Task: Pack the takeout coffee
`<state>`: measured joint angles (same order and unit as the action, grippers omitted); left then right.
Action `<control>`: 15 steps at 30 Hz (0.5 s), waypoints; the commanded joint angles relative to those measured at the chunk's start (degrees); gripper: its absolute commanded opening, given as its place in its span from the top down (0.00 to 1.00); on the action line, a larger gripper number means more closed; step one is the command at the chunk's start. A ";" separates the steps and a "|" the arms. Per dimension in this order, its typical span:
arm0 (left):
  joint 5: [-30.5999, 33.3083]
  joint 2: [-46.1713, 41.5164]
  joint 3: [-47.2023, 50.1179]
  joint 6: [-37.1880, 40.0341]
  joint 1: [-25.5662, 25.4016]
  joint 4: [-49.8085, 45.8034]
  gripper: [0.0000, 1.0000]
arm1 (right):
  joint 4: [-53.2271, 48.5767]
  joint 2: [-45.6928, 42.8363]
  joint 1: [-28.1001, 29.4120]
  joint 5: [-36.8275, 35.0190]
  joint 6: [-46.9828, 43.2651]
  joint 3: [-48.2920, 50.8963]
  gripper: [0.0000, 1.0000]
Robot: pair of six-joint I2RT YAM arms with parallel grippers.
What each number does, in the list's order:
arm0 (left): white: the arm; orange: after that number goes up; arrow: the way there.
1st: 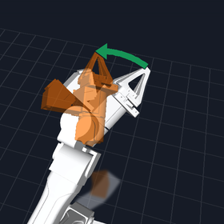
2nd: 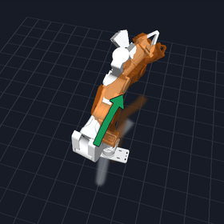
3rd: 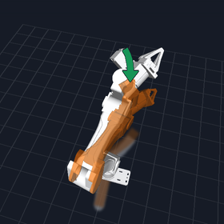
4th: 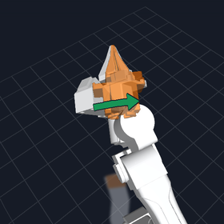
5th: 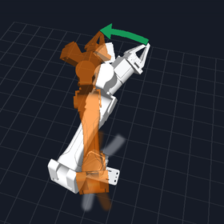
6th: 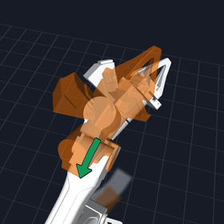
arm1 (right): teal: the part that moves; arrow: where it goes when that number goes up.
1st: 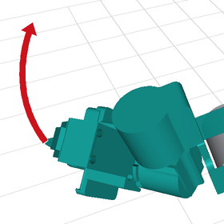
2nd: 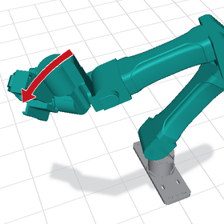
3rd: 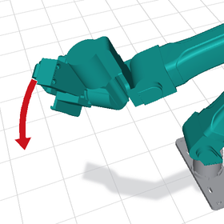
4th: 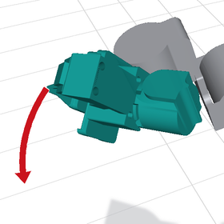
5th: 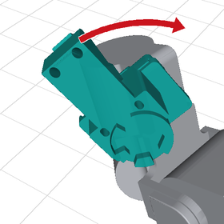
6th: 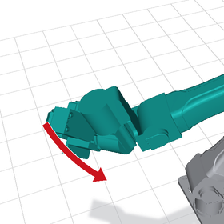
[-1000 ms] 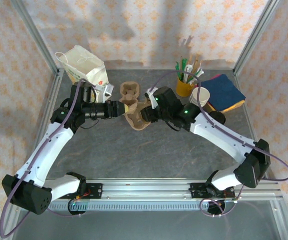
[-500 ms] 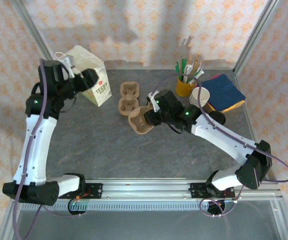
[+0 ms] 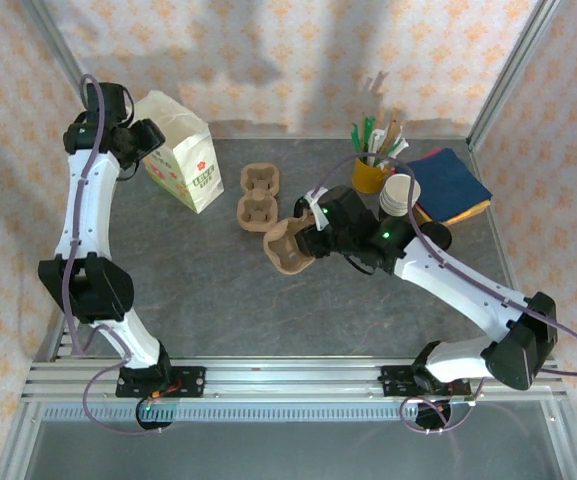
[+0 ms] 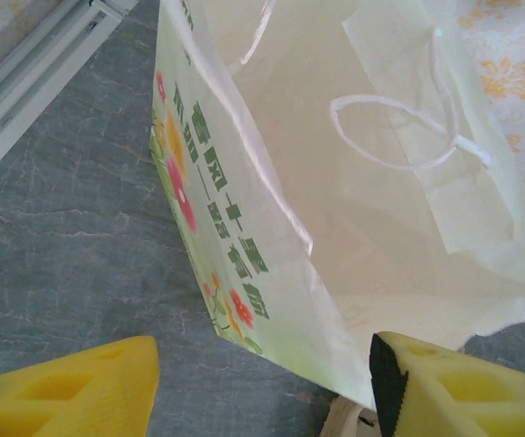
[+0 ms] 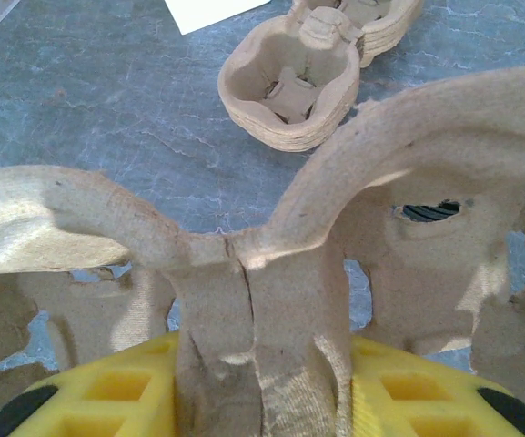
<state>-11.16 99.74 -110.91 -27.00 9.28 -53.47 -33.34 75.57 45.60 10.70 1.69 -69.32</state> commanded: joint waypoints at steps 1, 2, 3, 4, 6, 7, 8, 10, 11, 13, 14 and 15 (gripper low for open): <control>0.22 1.24 -3.98 -0.23 0.07 -1.81 0.37 | -0.76 -1.92 0.19 -0.03 1.09 0.88 0.60; 0.11 1.86 -4.13 -0.23 0.12 -1.66 0.37 | -0.76 -1.92 0.17 -0.06 1.05 0.92 0.60; 0.08 2.39 -4.41 -0.17 0.07 -1.68 0.37 | -0.76 -1.90 0.14 -0.06 1.03 1.05 0.60; 0.21 3.08 -5.01 -0.24 0.11 -1.96 0.37 | -0.84 -1.80 0.12 -0.06 1.10 1.03 0.60; 0.18 4.29 -5.86 -0.20 0.10 -2.28 0.37 | -1.02 -1.74 0.16 -0.04 1.03 0.85 0.61; 0.06 4.94 -6.26 -0.18 0.05 -2.39 0.38 | -1.02 -1.65 0.19 -0.06 0.98 0.79 0.61; 0.01 5.49 -6.77 -0.24 0.06 -2.47 0.39 | -1.11 -1.64 0.13 -0.01 0.90 0.69 0.61; -0.11 6.91 -8.30 -0.12 0.12 -3.17 0.41 | -1.20 -1.57 0.14 -0.06 0.94 0.48 0.61; 0.20 7.72 -9.41 0.02 0.13 -3.75 0.41 | -1.28 -1.59 0.19 -0.05 0.89 0.34 0.61; 1.14 9.12 -11.38 0.73 0.08 -4.84 0.44 | -1.29 -1.57 0.14 0.09 0.85 0.24 0.61; 1.86 10.02 -12.57 1.03 0.12 -5.59 0.45 | -1.37 -1.57 0.19 0.08 0.90 0.24 0.61; 2.41 11.42 -13.65 1.16 0.12 -6.20 0.46 | -1.33 -1.57 0.19 0.02 0.89 0.20 0.61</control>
<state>-11.05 109.23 -121.10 -26.96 9.28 -56.05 -33.69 75.13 45.60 10.72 1.91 -68.93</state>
